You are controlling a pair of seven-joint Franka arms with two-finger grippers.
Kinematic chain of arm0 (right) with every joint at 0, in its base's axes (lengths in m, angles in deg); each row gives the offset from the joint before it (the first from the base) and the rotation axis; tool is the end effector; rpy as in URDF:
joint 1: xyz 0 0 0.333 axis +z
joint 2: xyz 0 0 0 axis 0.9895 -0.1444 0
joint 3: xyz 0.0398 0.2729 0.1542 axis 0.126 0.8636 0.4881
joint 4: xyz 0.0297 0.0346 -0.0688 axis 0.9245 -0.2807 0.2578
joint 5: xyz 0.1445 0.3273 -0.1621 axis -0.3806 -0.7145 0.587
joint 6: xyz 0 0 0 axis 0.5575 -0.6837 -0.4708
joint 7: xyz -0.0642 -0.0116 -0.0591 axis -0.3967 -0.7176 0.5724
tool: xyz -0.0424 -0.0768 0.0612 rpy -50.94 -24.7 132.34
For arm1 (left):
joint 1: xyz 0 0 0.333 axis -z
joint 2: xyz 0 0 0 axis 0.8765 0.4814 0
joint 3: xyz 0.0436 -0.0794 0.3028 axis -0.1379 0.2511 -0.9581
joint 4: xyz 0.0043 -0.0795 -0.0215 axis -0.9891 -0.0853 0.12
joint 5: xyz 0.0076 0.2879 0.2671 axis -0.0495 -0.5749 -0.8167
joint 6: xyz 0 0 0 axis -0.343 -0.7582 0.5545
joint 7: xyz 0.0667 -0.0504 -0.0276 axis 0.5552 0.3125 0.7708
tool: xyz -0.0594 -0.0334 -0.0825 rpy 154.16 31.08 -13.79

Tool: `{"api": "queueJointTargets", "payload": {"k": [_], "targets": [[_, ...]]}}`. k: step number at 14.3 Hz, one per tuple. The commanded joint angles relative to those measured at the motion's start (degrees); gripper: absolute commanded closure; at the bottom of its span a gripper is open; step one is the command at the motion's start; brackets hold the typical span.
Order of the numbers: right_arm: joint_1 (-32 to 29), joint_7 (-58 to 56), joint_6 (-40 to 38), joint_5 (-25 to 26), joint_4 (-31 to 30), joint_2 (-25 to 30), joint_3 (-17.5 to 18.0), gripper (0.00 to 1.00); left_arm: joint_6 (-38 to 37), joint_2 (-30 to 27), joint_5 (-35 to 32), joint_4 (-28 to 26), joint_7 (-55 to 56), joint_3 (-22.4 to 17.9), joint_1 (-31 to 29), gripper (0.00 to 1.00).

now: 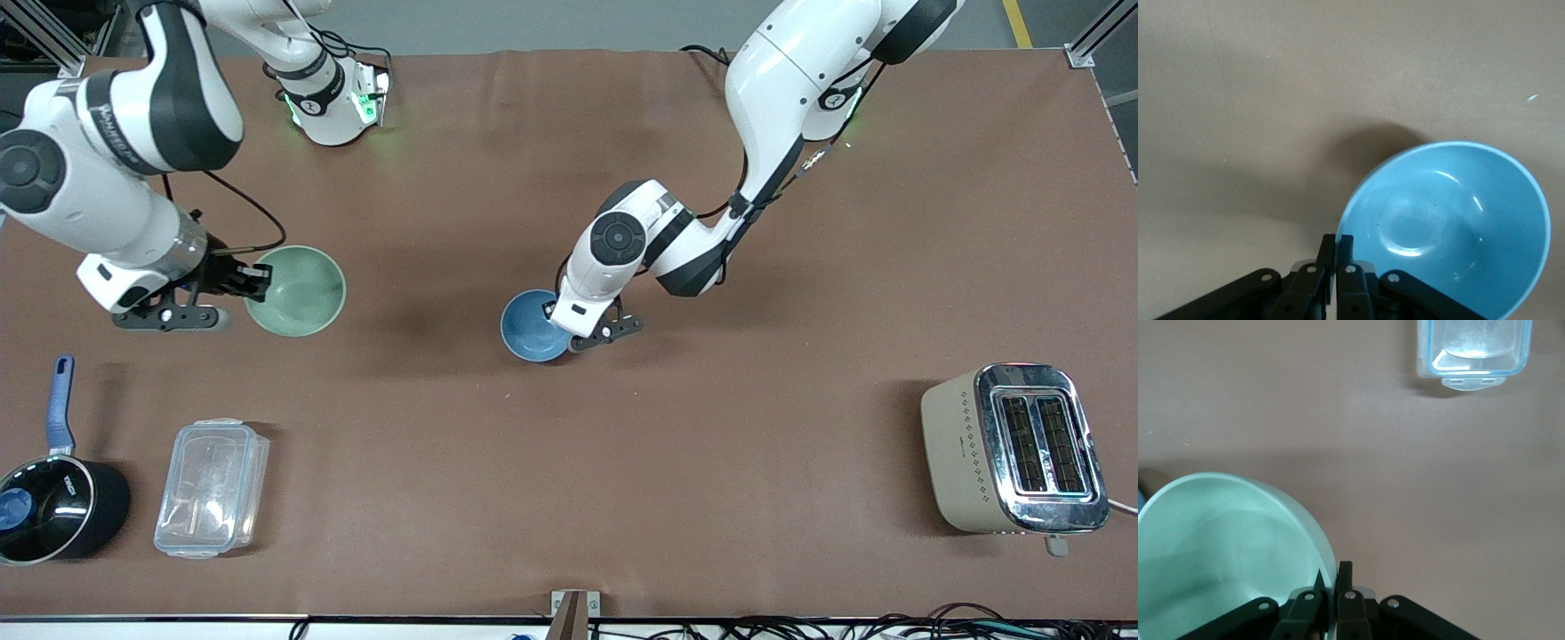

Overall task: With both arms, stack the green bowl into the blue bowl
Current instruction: 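Lift the green bowl with the right gripper over the blue bowl, then lower the green bowl into the blue bowl while the left gripper withdraws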

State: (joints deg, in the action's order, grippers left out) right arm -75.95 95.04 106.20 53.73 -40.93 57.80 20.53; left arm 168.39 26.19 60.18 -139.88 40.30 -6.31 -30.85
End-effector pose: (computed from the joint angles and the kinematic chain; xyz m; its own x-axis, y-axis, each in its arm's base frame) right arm 0.5590 0.0897 0.4661 0.9972 -0.0084 -0.0740 -0.0083 -1.0000 0.0025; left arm 0.4922 -0.5098 0.2254 0.9332 0.3287 -0.1451 0.3486 -0.9261 0.1444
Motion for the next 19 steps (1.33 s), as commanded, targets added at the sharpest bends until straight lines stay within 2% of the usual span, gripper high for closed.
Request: {"api": "queueJointTargets", "payload": {"k": [1, 2, 3, 4, 5, 8, 10, 13, 16, 19], "targets": [[-0.2, 2.1, -0.8, -1.0, 2.9, -1.0, 1.2, 1.00, 0.0, 0.6, -1.2, 1.6, 1.3, -2.1, 2.0, 0.87], [0.0, 2.1, -0.7, -2.1, 3.1, -1.3, 1.3, 1.00, 0.0, 0.5, -1.2, 1.6, 1.3, -2.2, 2.0, 0.77], [0.3, 2.3, -0.6, -4.1, 3.7, -1.8, 1.4, 1.00, 0.0, 0.5, -1.2, 1.6, 1.3, -2.4, 1.9, 0.53], [0.6, 3.3, -0.6, -5.3, 5.0, -2.9, 2.1, 1.00, 0.0, 0.2, -1.3, 2.0, 1.1, -2.6, 1.9, 0.07], [0.8, 5.6, -0.6, -5.3, 6.6, -4.5, 3.2, 1.00, -0.2, -0.3, -2.3, 2.7, 1.0, -3.2, 1.9, 0.00], [1.5, 11.5, -0.6, -5.5, 10.4, -7.9, 6.7, 1.00, -4.4, -3.9, -3.9, 4.0, 0.6, -3.8, -1.1, 0.00], [1.7, 15.2, 0.2, -6.2, 10.4, -10.0, 11.0, 1.00, -7.6, -7.9, -6.2, 3.9, -0.2, -3.8, -5.4, 0.00], [3.1, 22.9, 6.6, -5.3, 10.4, -13.9, 16.6, 1.00, -14.0, -12.4, -8.3, 3.9, -4.5, -3.8, -10.5, 0.00], [8.9, 29.4, 14.0, -3.5, 10.3, -19.1, 17.0, 1.00, -19.5, -15.7, -8.4, 3.9, -12.3, -3.8, -15.9, 0.00], [13.2, 37.5, 19.0, 3.7, 10.1, -24.2, 17.0, 1.00, -23.0, -18.0, -8.4, 3.9, -18.3, -3.8, -20.3, 0.00]]}}
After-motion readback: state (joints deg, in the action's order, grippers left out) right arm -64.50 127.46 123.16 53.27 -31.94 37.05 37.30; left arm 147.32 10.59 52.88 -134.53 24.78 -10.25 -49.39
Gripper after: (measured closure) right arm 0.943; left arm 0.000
